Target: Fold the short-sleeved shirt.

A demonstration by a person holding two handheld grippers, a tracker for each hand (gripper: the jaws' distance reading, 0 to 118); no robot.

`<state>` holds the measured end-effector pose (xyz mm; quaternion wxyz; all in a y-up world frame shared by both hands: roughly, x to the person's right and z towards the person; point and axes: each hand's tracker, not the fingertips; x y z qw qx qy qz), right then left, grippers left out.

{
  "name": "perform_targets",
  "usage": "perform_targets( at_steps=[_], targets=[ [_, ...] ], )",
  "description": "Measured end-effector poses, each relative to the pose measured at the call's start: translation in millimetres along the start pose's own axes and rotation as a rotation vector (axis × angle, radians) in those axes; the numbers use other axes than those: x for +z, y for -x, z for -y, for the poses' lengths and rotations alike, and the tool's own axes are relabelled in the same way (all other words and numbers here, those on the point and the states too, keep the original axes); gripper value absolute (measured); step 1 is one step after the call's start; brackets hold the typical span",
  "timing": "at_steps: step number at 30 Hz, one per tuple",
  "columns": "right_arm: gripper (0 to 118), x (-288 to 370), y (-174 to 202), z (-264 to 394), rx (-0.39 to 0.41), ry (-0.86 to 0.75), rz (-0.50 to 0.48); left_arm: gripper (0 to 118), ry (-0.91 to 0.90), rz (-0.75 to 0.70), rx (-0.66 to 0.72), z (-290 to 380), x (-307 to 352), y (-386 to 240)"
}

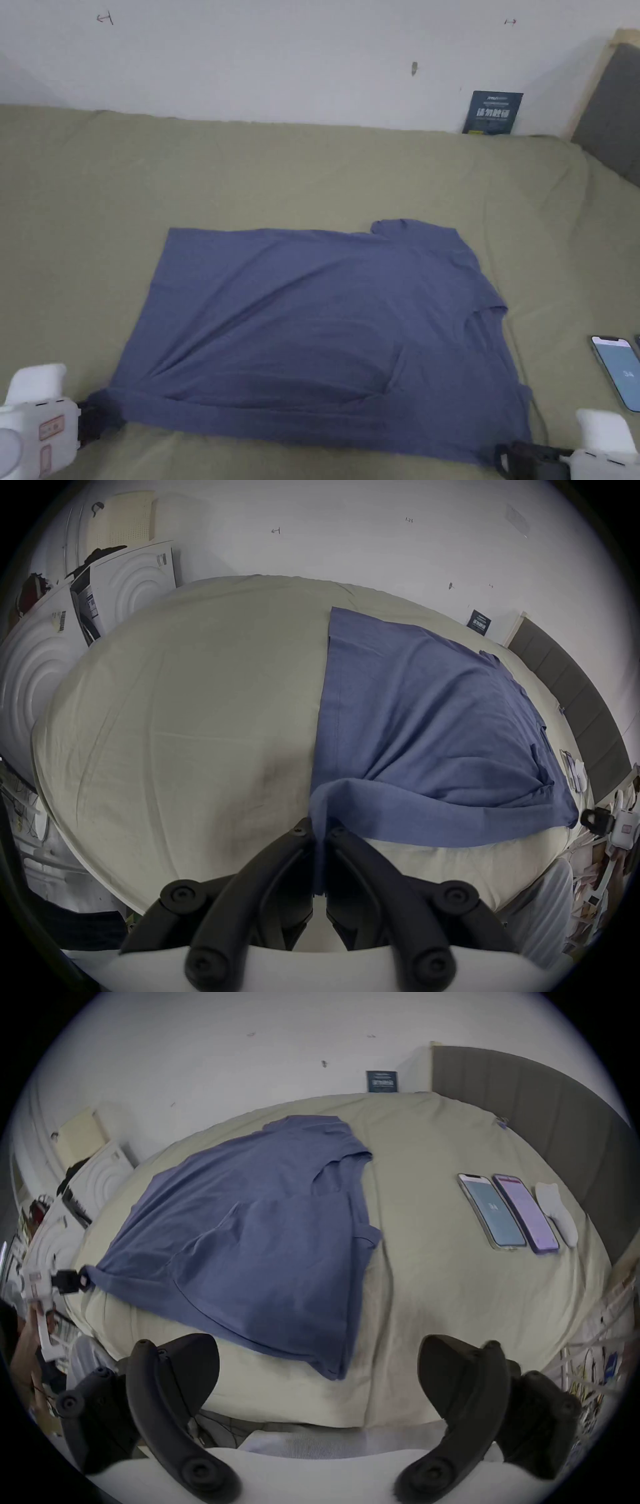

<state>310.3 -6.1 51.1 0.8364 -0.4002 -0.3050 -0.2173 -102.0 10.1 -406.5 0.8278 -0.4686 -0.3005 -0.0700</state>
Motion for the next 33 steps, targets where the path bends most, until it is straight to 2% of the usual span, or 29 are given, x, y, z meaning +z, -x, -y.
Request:
perform_targets(
  at_steps=[1, 3, 5, 6, 7, 8, 9, 10, 12, 13, 16, 17, 20, 21, 24, 25, 32, 33],
  targets=[
    [116, 3.1, 16.5, 0.0, 0.009, 0.029, 0.001, 4, -0.002, -0.002, 0.006, -2.1, 1.2, 2.1],
    [116, -5.3, 22.0, 0.4, 0.009, 0.034, 0.001, 4, -0.015, -0.011, -0.001, 0.2, 3.2, -3.0],
    [108, -11.3, 19.9, -0.7, -0.002, 0.049, -0.012, 4, -0.014, -0.020, -0.009, -1.3, 3.2, -3.8],
    [79, -12.6, 20.4, -1.3, -0.006, 0.054, -0.011, 4, -0.013, -0.023, -0.013, -2.5, 2.9, -3.1],
    [41, -11.8, 21.9, -0.5, -0.005, 0.046, -0.004, 4, -0.013, -0.028, -0.017, 0.2, 1.9, -5.7],
    [7, -10.2, 23.5, -0.9, 0.005, 0.041, 0.005, 4, -0.013, -0.029, -0.015, 0.1, 1.5, -4.8],
    [7, -17.5, 21.4, 0.2, 0.113, 0.047, -0.039, 4, -0.007, -0.028, -0.014, -0.9, 0.5, -3.1],
    [7, -15.9, 21.0, 1.0, 0.115, 0.030, -0.053, 4, -0.004, -0.028, -0.012, -1.2, 0.0, -1.6],
    [7, -10.9, 17.5, -5.2, 0.096, 0.039, -0.073, 4, -0.003, -0.040, -0.022, -1.0, -0.9, -2.3],
    [7, -9.4, 0.9, 9.9, -0.052, -0.015, 0.016, 4, -0.001, -0.037, -0.028, -2.6, 0.0, -0.8],
    [7, -0.4, -13.9, 6.3, -0.048, -0.039, 0.000, 4, -0.014, -0.036, -0.041, -6.2, 5.1, -3.8],
    [7, 5.9, 7.8, -9.3, -0.015, -0.027, 0.035, 4, -0.020, -0.037, -0.046, -9.1, 6.1, -3.6],
    [7, 8.7, 11.6, -28.2, -0.008, -0.032, 0.025, 4, -0.031, -0.034, -0.055, -18.9, 5.8, -3.6],
    [7, 24.3, 22.5, -37.4, 0.027, -0.047, 0.014, 4, -0.033, -0.036, -0.059, -23.3, 5.4, -3.8],
    [7, 27.3, 33.1, -60.4, 0.024, -0.070, 0.001, 4, -0.048, -0.031, -0.054, -38.6, 2.4, -4.1],
    [7, 31.5, 24.8, -68.5, 0.025, -0.079, -0.026, 4, -0.061, -0.028, -0.047, -45.2, 1.9, -4.6],
    [7, 15.0, 28.0, -133.2, 0.033, -0.096, -0.036, 4, -0.097, -0.019, -0.043, -99.7, -15.0, -16.3],
    [7, 0.7, 12.3, -142.0, 0.025, -0.092, -0.042, 4, -0.097, -0.017, -0.042, -107.2, -19.5, -17.9]
  ],
)
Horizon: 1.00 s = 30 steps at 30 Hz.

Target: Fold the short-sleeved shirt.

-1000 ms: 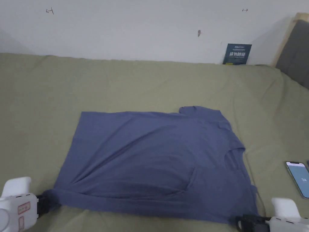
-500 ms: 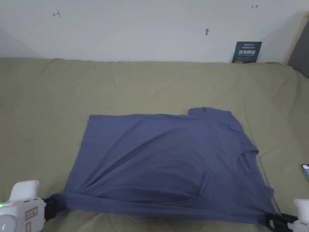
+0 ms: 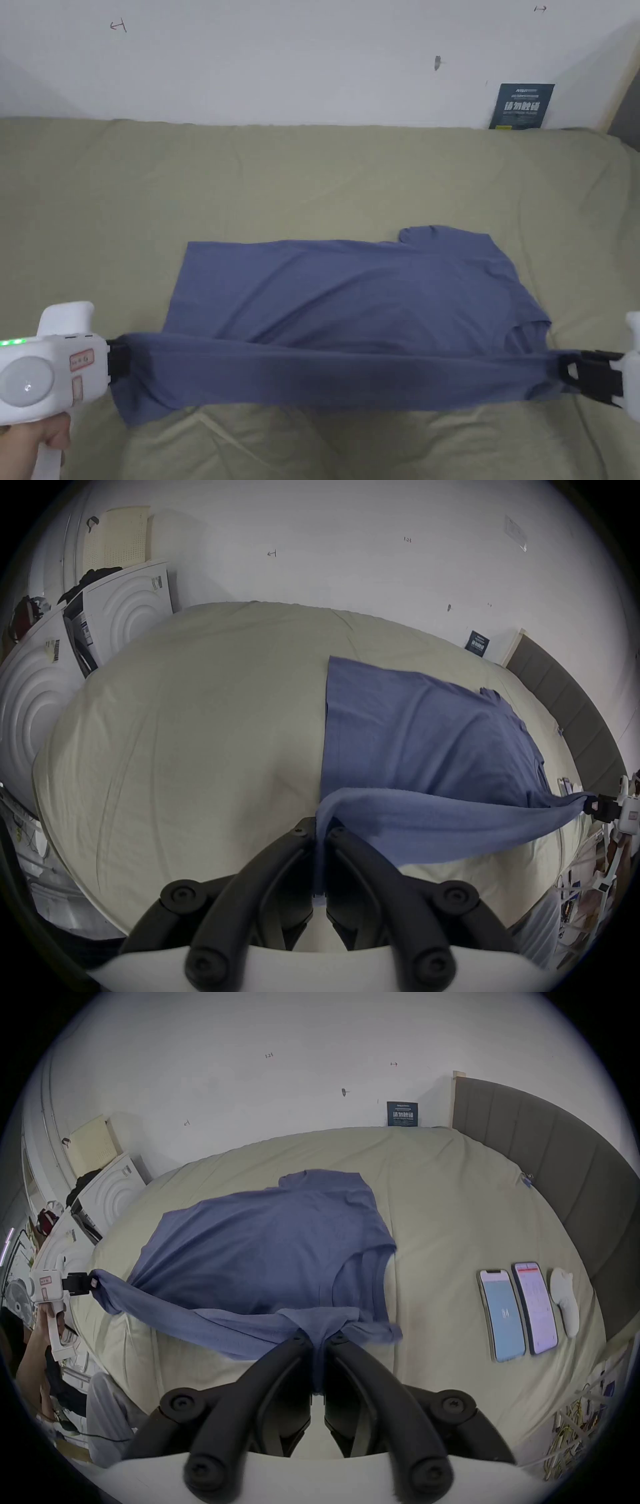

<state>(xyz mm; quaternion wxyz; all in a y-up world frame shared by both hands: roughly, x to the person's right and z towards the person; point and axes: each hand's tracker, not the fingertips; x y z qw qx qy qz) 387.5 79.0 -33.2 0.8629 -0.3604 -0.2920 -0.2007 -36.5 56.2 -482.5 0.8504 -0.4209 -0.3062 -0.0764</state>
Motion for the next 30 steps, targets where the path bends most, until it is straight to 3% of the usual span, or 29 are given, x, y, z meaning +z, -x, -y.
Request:
perform_targets(
  at_steps=[7, 13, 14, 15, 16, 17, 18, 19, 25, 26, 27, 28, 29, 30],
  targets=[
    [7, -58.4, -4.0, -53.4, 0.009, 0.071, 0.051, 4, 0.028, -0.018, -0.027, -40.5, -50.3, -17.9],
    [13, -121.6, -14.6, -76.4, -0.043, 0.164, 0.093, 4, 0.072, -0.021, -0.014, -54.1, -94.5, -25.0],
    [31, -128.2, -16.2, -77.3, -0.076, 0.169, 0.125, 4, 0.076, -0.023, -0.019, -53.2, -99.6, -27.3],
    [69, -133.7, -18.4, -77.5, -0.088, 0.163, 0.124, 8, 0.070, -0.015, -0.024, -51.9, -104.1, -26.8],
    [97, -136.6, -20.3, -76.9, -0.101, 0.163, 0.124, 26, 0.058, 0.000, -0.018, -50.5, -106.9, -25.0],
    [114, -137.5, -22.9, -76.5, -0.112, 0.164, 0.128, 69, 0.077, -0.013, 0.010, -49.1, -111.2, -22.2],
    [118, -133.5, -24.7, -74.8, -0.148, 0.138, 0.160, 118, 0.118, -0.057, 0.031, -45.9, -115.6, -19.6],
    [118, -130.4, -25.8, -73.3, -0.168, 0.124, 0.171, 116, 0.024, -0.086, 0.042, -43.8, -107.6, -14.0],
    [118, -98.7, -31.3, -37.0, -0.138, 0.120, 0.143, 114, 0.095, -0.090, 0.006, -25.9, -73.8, 2.0],
    [116, -91.5, -27.2, -28.7, -0.118, 0.109, 0.149, 114, 0.094, -0.088, 0.004, -17.8, -71.5, 5.0],
    [98, -83.2, -23.8, -20.9, -0.107, 0.090, 0.135, 111, 0.093, -0.082, 0.001, -13.3, -64.5, 6.3],
    [64, -72.2, -21.6, -10.7, -0.112, 0.046, 0.116, 98, 0.092, -0.078, -0.001, -8.0, -55.9, 6.8],
    [18, -64.6, -16.3, -1.3, -0.110, 0.040, 0.114, 59, 0.090, -0.066, 0.004, -2.5, -47.4, 7.3],
    [0, -61.1, -10.1, 8.6, -0.101, 0.038, 0.129, 0, 0.084, -0.035, 0.026, 5.0, -37.9, 7.4]
  ],
)
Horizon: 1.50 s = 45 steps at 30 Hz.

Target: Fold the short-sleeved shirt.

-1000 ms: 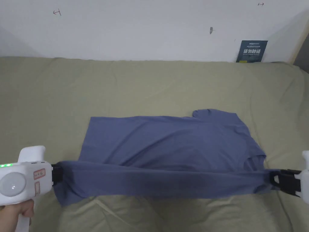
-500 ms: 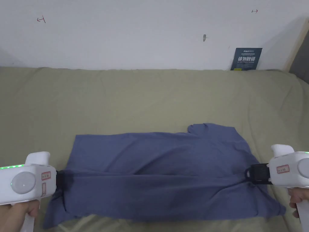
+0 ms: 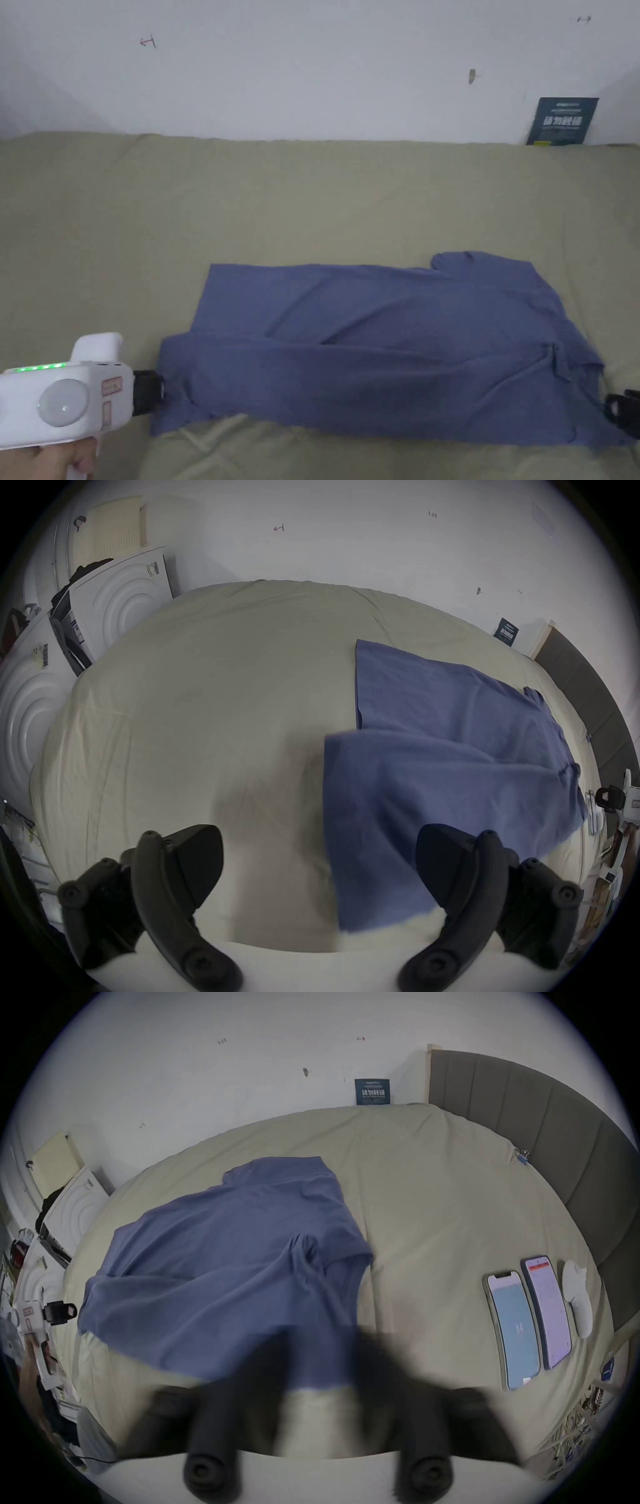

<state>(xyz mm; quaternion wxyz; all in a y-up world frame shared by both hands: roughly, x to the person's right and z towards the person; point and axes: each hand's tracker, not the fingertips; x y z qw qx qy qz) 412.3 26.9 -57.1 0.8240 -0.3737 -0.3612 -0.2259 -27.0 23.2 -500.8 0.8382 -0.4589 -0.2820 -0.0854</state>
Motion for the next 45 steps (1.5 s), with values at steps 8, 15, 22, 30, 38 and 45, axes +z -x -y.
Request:
perform_targets(
  at_steps=[8, 15, 22, 30, 38, 45],
  targets=[
    [0, 7.6, 14.6, 44.4, 0.007, 0.005, -0.041, 118, 0.007, 0.023, -0.001, 23.8, 1.0, -5.6],
    [1, -10.2, 11.0, 43.0, 0.025, 0.058, -0.049, 114, 0.075, 0.037, -0.005, 30.4, -61.0, -8.7],
    [0, -26.0, 5.3, 31.4, 0.041, 0.075, -0.043, 4, 0.046, 0.054, -0.045, -4.3, -24.9, -18.7],
    [118, -41.9, -1.8, 13.2, -0.023, 0.096, 0.012, 4, 0.037, 0.035, -0.119, -6.8, -28.7, -25.3],
    [18, -64.8, 1.8, -2.9, -0.052, 0.112, -0.023, 4, 0.056, 0.027, -0.106, -7.6, -33.6, -25.9],
    [13, -34.9, 7.8, 4.7, 0.051, 0.073, -0.035, 4, 0.080, 0.010, -0.121, -1.6, -27.3, -27.7]
  ],
)
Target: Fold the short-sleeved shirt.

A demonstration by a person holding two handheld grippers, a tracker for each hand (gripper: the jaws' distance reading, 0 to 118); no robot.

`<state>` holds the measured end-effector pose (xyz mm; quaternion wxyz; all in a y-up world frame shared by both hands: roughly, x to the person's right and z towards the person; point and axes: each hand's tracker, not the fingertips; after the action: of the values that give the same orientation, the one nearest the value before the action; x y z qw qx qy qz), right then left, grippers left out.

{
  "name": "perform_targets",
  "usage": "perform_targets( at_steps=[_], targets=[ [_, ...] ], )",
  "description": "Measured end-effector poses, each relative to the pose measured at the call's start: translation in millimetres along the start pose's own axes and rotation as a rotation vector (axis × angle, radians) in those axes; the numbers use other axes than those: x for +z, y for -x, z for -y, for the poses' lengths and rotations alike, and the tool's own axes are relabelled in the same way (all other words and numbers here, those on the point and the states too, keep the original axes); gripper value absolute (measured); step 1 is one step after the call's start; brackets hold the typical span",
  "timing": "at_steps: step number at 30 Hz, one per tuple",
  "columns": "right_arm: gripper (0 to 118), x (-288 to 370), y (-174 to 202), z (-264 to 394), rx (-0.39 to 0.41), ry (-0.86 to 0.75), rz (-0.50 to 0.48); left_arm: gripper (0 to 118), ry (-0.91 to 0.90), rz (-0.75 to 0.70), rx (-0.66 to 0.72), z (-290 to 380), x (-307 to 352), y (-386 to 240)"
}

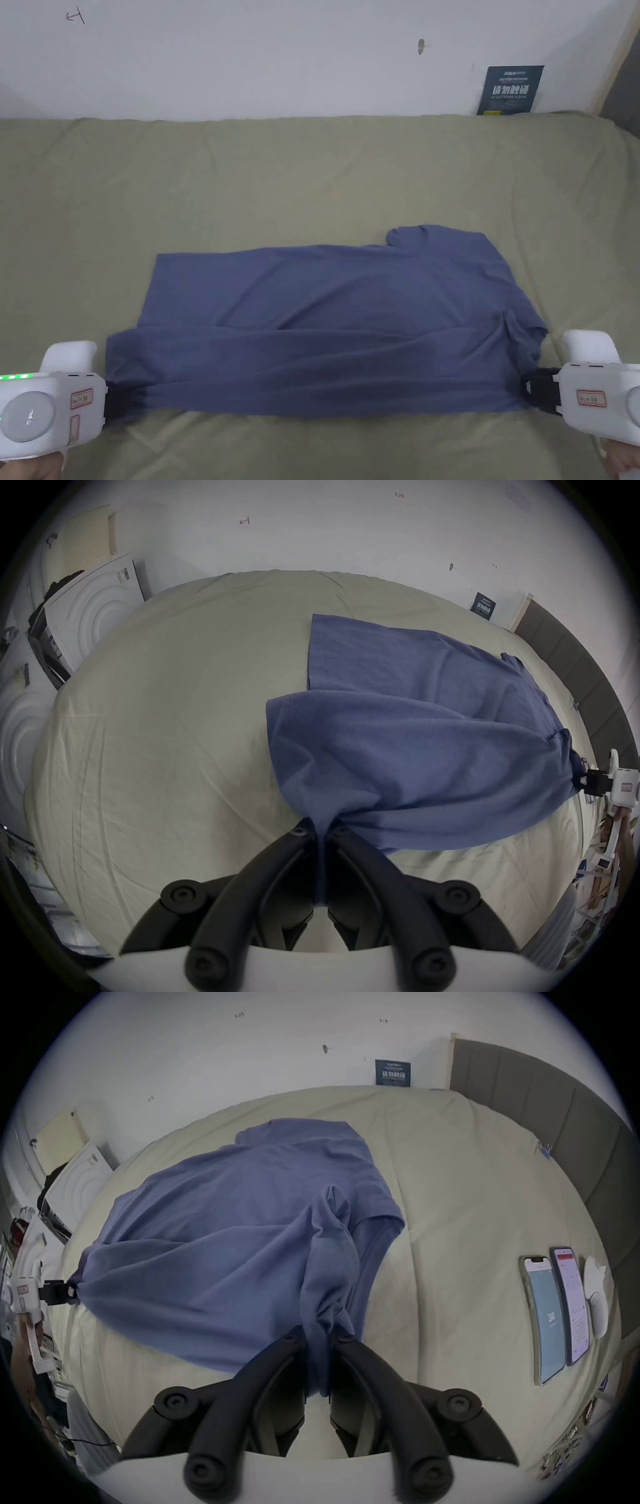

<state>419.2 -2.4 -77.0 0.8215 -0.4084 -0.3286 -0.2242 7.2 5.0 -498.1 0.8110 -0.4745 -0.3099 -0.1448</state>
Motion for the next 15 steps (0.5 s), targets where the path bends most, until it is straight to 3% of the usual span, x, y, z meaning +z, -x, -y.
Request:
perform_targets(
  at_steps=[5, 15],
  targets=[
    [13, 37.9, -2.2, 3.6, -0.072, -0.029, -0.017, 4, -0.022, 0.005, 0.021, 12.1, 16.5, 1.4],
    [13, 80.5, -10.2, 54.2, -0.081, -0.007, -0.039, 3, -0.015, 0.033, 0.048, 67.9, 66.6, 14.0]
  ],
)
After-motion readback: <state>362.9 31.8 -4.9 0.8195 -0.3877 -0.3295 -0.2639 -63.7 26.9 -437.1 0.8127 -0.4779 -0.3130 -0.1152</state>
